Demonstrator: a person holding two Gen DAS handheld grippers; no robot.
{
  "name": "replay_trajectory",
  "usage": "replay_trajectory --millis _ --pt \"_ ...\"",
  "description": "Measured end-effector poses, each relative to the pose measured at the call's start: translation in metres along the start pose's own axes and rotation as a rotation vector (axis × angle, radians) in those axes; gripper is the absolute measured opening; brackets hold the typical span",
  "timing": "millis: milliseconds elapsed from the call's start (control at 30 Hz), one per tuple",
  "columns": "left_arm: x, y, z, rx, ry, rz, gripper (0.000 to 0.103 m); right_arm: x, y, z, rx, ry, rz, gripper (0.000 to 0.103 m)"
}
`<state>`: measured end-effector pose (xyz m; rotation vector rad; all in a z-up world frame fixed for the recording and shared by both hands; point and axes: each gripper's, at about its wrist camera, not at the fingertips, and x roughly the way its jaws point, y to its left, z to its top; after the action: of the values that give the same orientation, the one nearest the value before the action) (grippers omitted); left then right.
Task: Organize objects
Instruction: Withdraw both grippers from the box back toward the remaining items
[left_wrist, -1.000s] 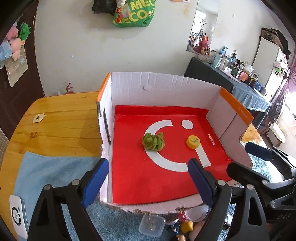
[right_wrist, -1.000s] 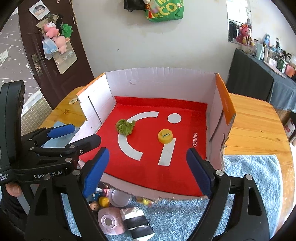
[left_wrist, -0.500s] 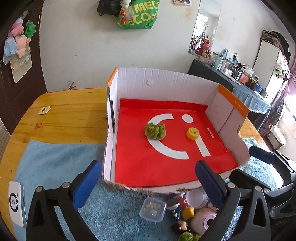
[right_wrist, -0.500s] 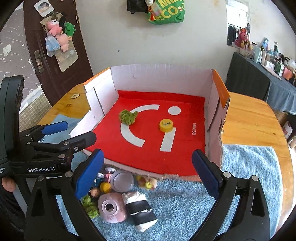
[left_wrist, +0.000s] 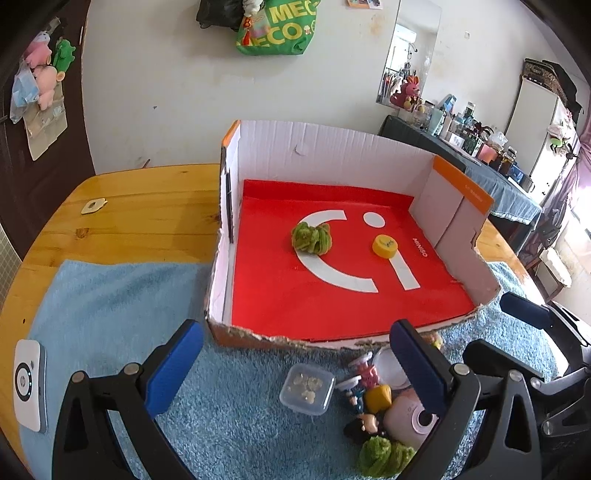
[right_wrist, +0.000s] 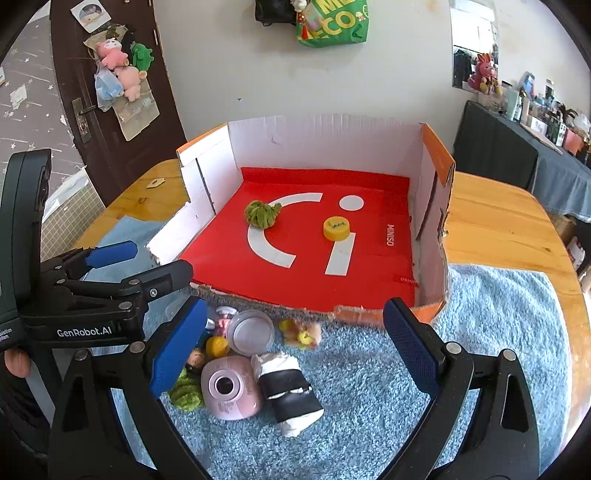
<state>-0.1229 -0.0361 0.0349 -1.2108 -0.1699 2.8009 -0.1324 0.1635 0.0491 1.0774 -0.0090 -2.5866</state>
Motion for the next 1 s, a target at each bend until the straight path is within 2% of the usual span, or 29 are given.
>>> replay_trajectory --millis 1000 --pt "-0.002 0.0 -0.041 -0.006 0.041 -0.017 0.103 -0.004 0.004 -0.039 -0.007 0.036 -0.018 0.097"
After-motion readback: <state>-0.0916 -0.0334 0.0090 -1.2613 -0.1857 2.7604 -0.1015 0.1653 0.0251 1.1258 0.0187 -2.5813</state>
